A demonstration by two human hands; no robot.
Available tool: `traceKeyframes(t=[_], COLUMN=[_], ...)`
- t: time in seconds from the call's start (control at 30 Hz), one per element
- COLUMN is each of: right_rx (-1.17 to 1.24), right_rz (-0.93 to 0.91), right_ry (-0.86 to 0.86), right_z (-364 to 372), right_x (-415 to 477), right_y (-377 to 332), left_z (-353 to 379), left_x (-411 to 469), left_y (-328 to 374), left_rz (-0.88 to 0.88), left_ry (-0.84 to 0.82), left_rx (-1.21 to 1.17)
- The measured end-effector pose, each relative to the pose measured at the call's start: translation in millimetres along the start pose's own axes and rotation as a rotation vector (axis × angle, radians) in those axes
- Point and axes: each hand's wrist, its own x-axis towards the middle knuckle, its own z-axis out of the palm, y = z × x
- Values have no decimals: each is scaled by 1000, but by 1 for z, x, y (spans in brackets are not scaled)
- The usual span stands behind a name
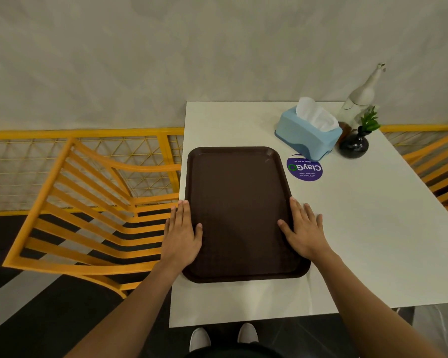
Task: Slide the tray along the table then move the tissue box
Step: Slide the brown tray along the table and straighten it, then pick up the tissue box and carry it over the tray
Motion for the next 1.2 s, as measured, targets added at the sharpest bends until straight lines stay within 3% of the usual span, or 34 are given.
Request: traceKeyframes(t=[0.27,0.47,0.73,0.93,1.2], right_rx=[146,320,401,599,811], right_rz=[29,75,36,79,37], right_ry=[15,183,422,415,291], right_z=[-24,-57,-111,-146,-132], right_x=[-6,4,78,154,208], right_y=[-8,-7,28,59,85], left_z=[-11,-18,-13,3,45], left_x=[4,35,105,192,293], left_y=[3,42,145,225,281], left_rz=[62,157,254,191,140], left_ry=[40,92,32,-29,-154], left_rx=[-60,-117,-284,-476,-432])
